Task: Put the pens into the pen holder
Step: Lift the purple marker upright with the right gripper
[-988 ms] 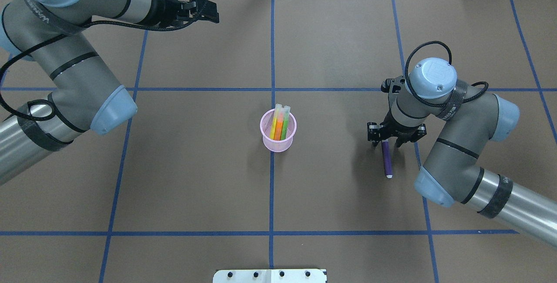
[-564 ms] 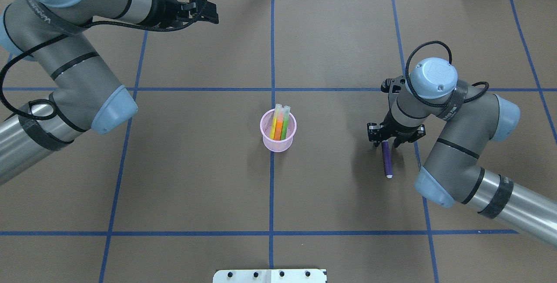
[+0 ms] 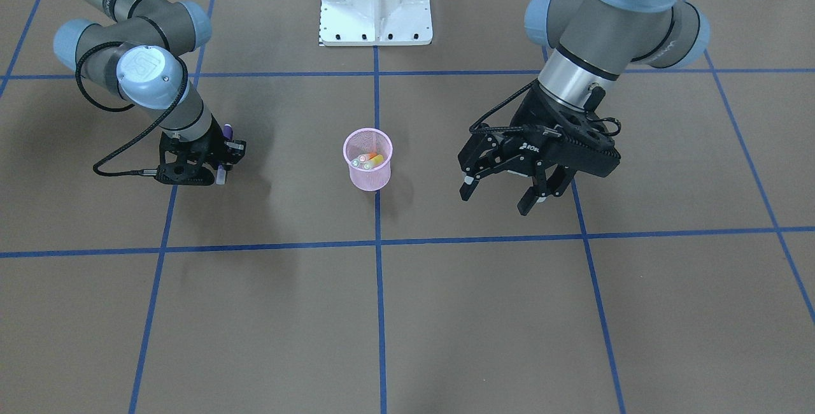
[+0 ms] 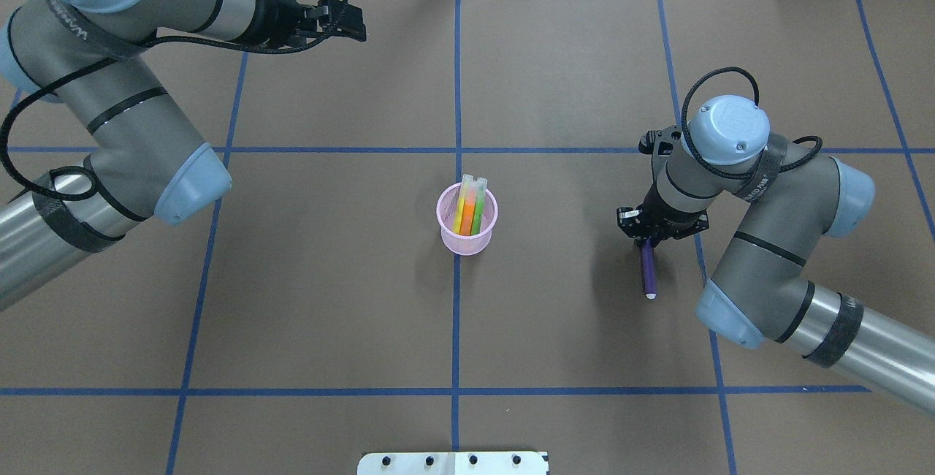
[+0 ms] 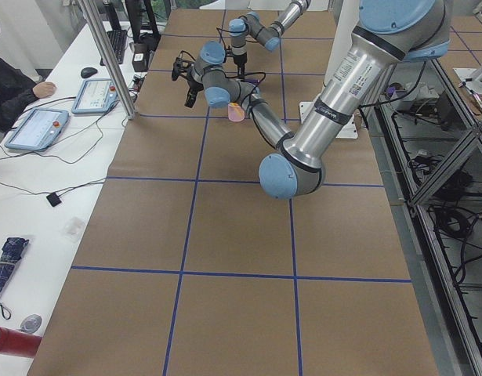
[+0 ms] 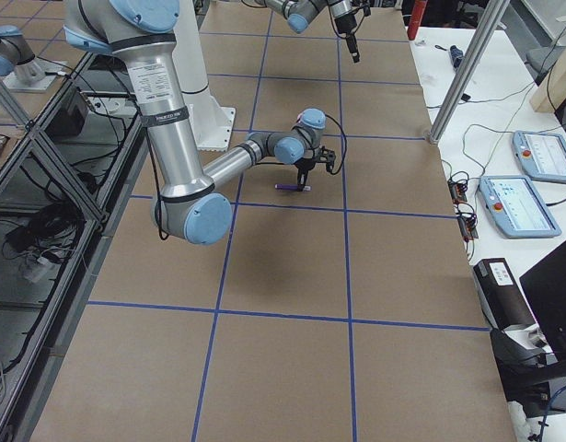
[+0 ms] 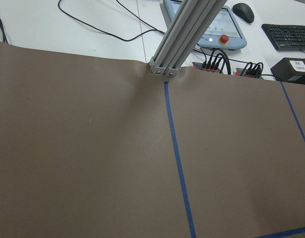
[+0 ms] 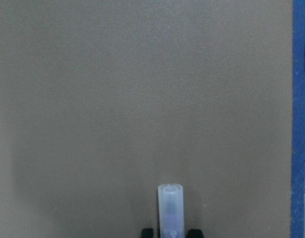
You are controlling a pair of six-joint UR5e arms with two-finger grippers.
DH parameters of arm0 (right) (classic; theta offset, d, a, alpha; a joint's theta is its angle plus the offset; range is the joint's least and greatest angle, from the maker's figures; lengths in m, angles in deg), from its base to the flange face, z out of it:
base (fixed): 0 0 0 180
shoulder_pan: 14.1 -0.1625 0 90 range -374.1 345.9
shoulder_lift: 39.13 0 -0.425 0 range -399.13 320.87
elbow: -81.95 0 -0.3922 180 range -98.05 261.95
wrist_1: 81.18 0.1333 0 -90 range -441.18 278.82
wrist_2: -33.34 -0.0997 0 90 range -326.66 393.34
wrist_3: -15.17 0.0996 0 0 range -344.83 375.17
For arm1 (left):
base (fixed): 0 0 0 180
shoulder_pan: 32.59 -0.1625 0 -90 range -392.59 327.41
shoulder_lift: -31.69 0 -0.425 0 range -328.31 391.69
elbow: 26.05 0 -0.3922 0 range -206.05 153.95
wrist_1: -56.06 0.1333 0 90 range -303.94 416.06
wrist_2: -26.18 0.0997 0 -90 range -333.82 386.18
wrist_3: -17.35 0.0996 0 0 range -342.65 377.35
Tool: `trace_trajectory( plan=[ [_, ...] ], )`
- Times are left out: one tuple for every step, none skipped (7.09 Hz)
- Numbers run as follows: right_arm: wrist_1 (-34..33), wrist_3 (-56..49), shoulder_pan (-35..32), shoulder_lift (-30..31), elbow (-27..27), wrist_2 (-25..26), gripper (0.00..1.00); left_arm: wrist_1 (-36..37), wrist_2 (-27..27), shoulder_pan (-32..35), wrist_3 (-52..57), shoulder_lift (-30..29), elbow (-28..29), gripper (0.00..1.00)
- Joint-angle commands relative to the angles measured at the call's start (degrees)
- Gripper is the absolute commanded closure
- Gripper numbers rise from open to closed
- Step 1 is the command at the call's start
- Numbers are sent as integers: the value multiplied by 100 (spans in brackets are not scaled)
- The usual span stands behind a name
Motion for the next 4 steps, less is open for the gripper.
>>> trace_trajectory(
  plan=[
    [7,-7,-10,0,-150,-7,100,-2,-1,0,1,0,6,3],
    [-2,-7,-19,0,-334,-7,100,-2,-1,9,1,9,15,4],
    [-11,-7,-53,0,-580,-7,100,6,-1,61,9,9,41,6],
    [15,-7,-263,-52,-800,10,100,6,-10,140,227,9,94,6]
  ],
)
